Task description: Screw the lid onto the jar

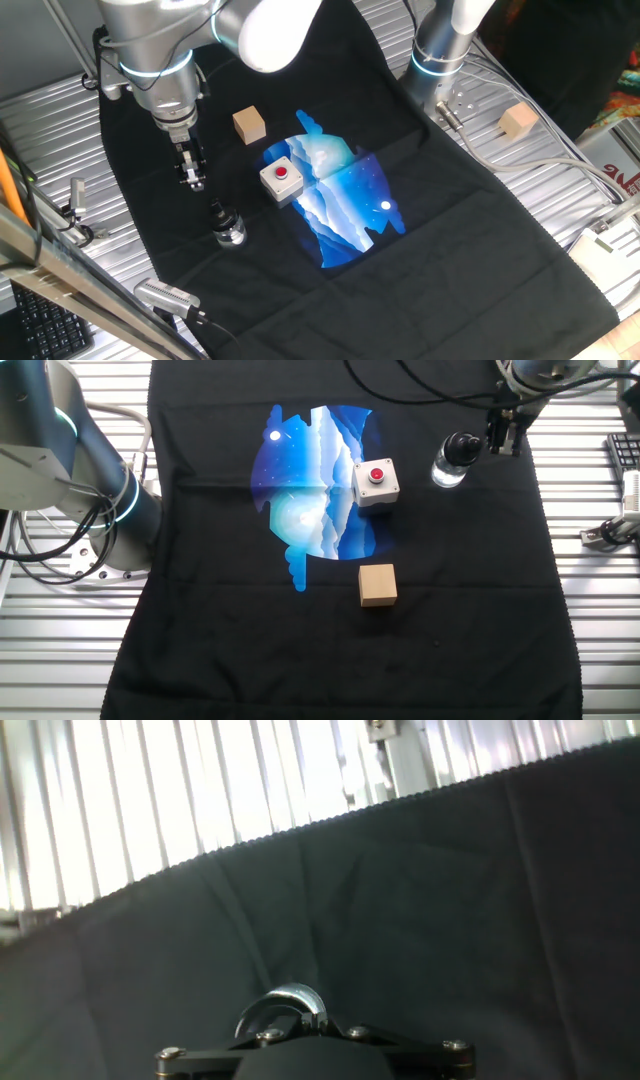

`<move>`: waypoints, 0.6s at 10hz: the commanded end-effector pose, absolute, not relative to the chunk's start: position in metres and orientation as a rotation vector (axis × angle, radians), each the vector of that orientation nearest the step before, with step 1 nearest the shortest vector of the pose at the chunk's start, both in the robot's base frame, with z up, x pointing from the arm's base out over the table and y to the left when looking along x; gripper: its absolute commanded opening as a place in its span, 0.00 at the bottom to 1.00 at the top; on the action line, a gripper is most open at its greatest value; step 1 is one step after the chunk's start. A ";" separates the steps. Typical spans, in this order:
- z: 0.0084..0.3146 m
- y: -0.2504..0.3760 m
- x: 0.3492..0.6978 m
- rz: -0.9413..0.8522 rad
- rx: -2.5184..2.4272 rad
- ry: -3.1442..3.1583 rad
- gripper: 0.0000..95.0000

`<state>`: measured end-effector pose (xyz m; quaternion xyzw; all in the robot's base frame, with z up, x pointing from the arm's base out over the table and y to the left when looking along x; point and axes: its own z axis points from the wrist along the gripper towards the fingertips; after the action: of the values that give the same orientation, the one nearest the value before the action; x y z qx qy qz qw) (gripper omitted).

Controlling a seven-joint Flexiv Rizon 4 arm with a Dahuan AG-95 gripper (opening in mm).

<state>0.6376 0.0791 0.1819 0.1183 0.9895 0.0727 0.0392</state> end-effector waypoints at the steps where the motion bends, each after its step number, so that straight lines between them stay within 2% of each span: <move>1: 0.182 0.079 0.637 0.209 0.389 3.024 0.00; 6: 0.183 0.082 0.633 0.160 0.378 2.993 0.00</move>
<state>0.6313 0.0816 0.1839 0.1257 0.9887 0.0504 0.0641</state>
